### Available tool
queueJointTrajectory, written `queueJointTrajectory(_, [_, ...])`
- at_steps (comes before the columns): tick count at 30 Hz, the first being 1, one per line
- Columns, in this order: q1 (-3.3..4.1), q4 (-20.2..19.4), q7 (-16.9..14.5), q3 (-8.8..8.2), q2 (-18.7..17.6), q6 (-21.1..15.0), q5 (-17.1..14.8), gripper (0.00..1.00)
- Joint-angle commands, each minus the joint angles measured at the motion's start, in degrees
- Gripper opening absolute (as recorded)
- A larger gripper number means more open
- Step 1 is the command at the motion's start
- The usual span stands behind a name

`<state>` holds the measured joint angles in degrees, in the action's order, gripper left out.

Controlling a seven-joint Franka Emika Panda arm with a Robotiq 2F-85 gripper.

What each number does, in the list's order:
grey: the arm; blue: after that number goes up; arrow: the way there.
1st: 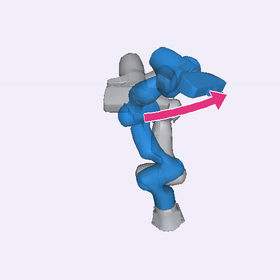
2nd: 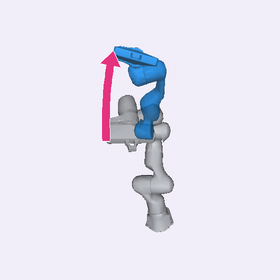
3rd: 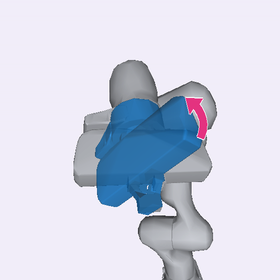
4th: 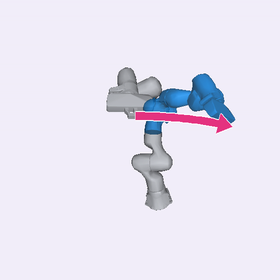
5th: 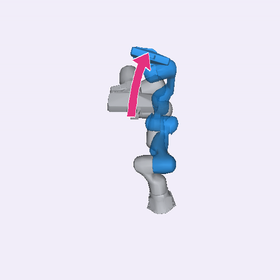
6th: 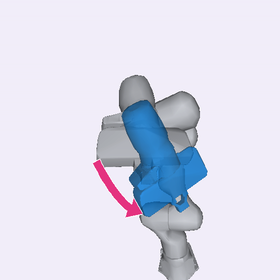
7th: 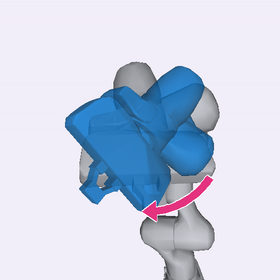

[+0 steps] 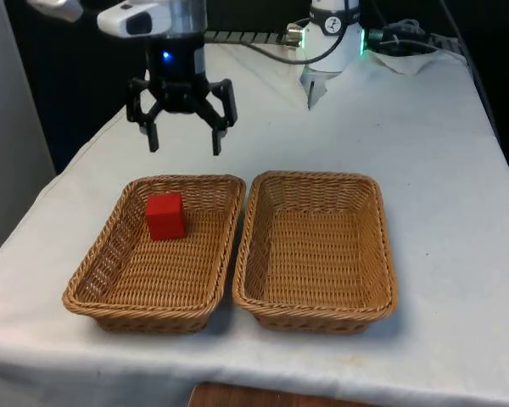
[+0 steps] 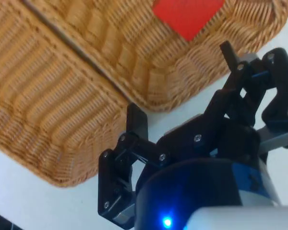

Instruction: Pick up the red cube and place it into the right basket.

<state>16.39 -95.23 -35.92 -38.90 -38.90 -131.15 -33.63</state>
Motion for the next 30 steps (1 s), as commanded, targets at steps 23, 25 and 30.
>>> queueJointTrajectory(23, [5.90,-14.0,4.4,0.69,13.1,-2.2,7.0,1.00])
queueJointTrajectory(25, [6.07,-14.9,4.6,1.03,14.0,-2.3,7.5,1.00])
queueJointTrajectory(30, [6.47,-17.2,5.1,2.01,16.0,-2.9,8.5,1.00])
